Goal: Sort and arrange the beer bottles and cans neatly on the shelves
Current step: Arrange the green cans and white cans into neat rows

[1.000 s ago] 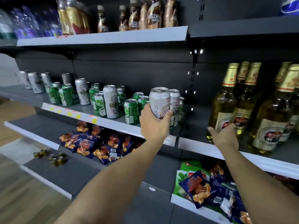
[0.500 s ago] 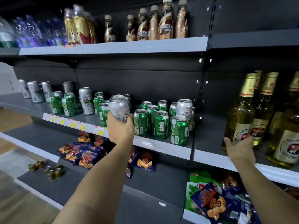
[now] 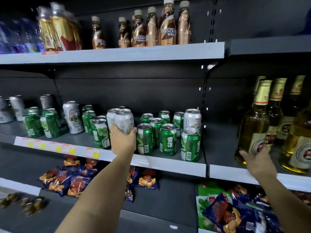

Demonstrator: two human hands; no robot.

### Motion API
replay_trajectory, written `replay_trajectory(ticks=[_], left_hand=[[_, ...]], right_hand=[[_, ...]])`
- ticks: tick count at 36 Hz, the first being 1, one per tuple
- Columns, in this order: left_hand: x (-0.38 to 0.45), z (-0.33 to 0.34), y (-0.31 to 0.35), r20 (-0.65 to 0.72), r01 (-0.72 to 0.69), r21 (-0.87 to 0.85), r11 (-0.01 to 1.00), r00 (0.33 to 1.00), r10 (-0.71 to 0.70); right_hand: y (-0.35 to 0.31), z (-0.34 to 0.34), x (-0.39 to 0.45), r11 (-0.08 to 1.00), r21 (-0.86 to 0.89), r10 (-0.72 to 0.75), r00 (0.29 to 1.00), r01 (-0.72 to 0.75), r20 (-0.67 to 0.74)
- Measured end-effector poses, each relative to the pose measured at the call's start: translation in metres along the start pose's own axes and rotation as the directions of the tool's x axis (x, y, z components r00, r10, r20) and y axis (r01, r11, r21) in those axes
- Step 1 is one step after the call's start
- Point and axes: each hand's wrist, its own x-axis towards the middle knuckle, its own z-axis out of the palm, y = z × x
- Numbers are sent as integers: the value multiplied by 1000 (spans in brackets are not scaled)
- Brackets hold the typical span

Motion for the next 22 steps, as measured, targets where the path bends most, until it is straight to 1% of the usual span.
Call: replay_trajectory(ticks=[4, 10, 12, 13, 15, 16, 17, 18, 20, 22], left_hand=[[6, 4, -3, 24, -30, 37, 999, 999, 29], [9, 9, -4, 82, 18, 78, 997, 996, -24], [5, 9, -1, 40, 30, 79, 996, 999, -33], [1, 9, 3, -31, 20, 85, 996, 999, -17], [-8, 8, 13, -222, -54, 84, 995, 972, 72], [-14, 8, 21, -293, -104, 79, 991, 948, 123], [-19, 10, 31, -335, -159, 74, 984, 926, 175], [-24, 12, 42, -358, -219, 74, 973, 905, 231], [-38, 21, 65, -352, -344, 35, 938, 874, 334], [-59, 36, 88, -313, -476, -88, 875, 847, 430]], right_hand=[[0, 3, 0, 1000, 11, 25, 1000, -24, -17], [-1, -1, -1, 999, 41, 33, 999, -32, -12], [-4, -4, -2, 998, 34, 43, 999, -43, -8], [-6, -5, -3, 998, 34, 44, 999, -43, -3], [-10, -8, -3, 998, 37, 41, 999, -41, 10], [-11, -9, -3, 998, 34, 42, 999, -43, 18], [-11, -11, -3, 999, 26, 42, 999, -42, 27], [-12, -12, -3, 999, 19, 39, 998, -40, 38], [-12, -15, -1, 999, 16, 33, 998, -34, 53], [-12, -16, 0, 1000, 11, 28, 998, -29, 58]])
